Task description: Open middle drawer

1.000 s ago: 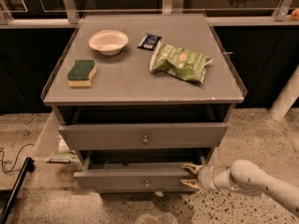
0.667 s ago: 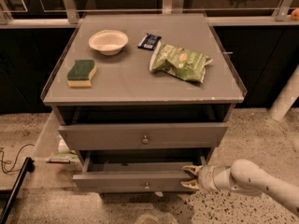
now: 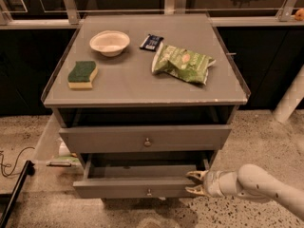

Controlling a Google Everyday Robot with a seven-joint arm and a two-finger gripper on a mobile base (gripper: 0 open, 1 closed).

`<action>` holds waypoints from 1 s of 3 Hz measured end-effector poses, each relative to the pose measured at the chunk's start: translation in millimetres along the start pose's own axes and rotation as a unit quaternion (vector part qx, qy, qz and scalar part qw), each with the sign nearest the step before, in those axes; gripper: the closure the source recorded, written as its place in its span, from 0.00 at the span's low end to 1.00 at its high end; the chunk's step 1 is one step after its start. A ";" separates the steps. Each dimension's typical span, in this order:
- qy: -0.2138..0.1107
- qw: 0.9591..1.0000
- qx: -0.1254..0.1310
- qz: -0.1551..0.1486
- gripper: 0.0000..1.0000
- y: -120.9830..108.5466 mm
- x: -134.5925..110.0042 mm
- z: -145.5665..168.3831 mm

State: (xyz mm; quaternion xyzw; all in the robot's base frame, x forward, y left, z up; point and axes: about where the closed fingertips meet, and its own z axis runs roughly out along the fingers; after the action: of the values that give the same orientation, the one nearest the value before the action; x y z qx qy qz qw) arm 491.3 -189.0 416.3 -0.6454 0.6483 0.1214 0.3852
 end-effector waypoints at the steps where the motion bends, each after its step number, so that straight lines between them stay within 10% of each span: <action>1: 0.002 1.000 -0.002 0.005 1.00 8.3 -1.5 -5.9; 3: 0.002 1.000 -0.002 0.005 0.58 8.3 -1.5 -5.9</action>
Offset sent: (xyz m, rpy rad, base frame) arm -0.0099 -0.0017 0.0022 -0.0013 0.0103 -0.0067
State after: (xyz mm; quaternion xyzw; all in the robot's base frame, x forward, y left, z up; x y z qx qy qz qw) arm 481.3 -190.6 418.5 -0.6429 0.6524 0.1231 0.3819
